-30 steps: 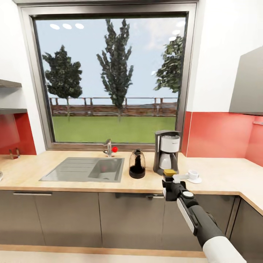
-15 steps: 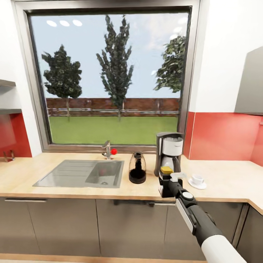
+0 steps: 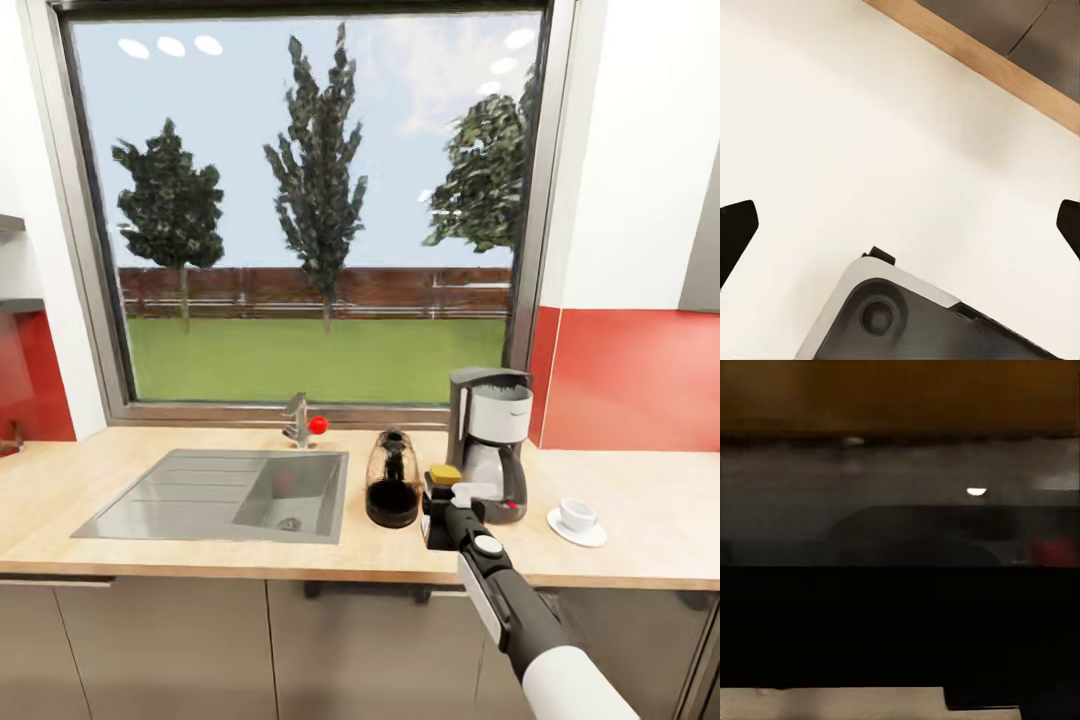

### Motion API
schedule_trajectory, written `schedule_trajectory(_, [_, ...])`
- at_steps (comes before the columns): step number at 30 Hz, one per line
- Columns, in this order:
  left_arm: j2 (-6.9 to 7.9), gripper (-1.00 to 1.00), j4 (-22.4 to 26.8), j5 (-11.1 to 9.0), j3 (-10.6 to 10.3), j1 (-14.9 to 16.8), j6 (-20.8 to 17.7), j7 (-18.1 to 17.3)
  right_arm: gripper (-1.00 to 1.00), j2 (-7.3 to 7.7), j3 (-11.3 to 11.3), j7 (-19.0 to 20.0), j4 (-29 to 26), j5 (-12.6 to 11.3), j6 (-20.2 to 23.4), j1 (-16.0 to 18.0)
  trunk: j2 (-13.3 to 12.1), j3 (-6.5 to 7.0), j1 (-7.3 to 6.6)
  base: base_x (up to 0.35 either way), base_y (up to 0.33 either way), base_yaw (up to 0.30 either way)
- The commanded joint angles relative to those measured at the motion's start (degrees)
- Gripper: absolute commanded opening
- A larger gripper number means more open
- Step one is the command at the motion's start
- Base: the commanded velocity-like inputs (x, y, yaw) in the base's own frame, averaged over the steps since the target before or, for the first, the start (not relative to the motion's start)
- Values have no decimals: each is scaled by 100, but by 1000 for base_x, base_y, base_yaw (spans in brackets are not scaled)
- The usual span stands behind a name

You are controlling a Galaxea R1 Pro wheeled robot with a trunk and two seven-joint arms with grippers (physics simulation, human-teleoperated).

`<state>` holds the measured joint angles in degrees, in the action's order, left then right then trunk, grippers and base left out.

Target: Set up a coffee station on the kitchen countertop: keep the coffee maker on the countertop, move the bottle of coffee from the kitchen shelf to the counter next to the coffee maker, place a paper coffee filter on top of the coffee maker, put the saucer next to the coffee maker with the coffee cup on the saucer, and place the electric kettle next to the coffee maker.

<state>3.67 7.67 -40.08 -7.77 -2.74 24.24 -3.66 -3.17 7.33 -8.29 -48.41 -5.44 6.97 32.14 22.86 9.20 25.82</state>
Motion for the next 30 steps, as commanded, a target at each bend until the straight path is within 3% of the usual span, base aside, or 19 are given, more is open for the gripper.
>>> schedule_trajectory(1, [3, 100, 6, -62, -41, -5, 14, -20, -100, -12, 23, -121, 3, -51, -24, 2, 6, 0, -4, 67, 60, 0])
schedule_trajectory(8, [3, 100, 4, -56, -49, -7, 19, -20, -100, 15, -74, -215, 28, -56, -98, 2, 6, 0, -4, 13, 12, 0])
schedule_trajectory(9, [3, 100, 0, -60, -50, -5, 14, -21, -100, 47, -214, -163, 37, -61, -85, 2, 6, 0, -4, 31, -50, 0])
schedule_trajectory(12, [3, 100, -81, -47, -50, -5, 14, -21, -100, 191, -268, 198, 49, -58, -65, 2, 6, 0, -4, 57, -142, 0])
schedule_trajectory(15, [3, 100, -109, -34, -50, -5, 32, -21, -100, 233, -275, 368, 119, -55, -60, 2, 6, 0, -4, 18, -44, 0])
schedule_trajectory(30, [20, 100, -117, -50, -12, -7, 31, -21, -100, 246, -276, 460, 339, 4, -247, 2, 6, 0, -4, 80, 29, 0])
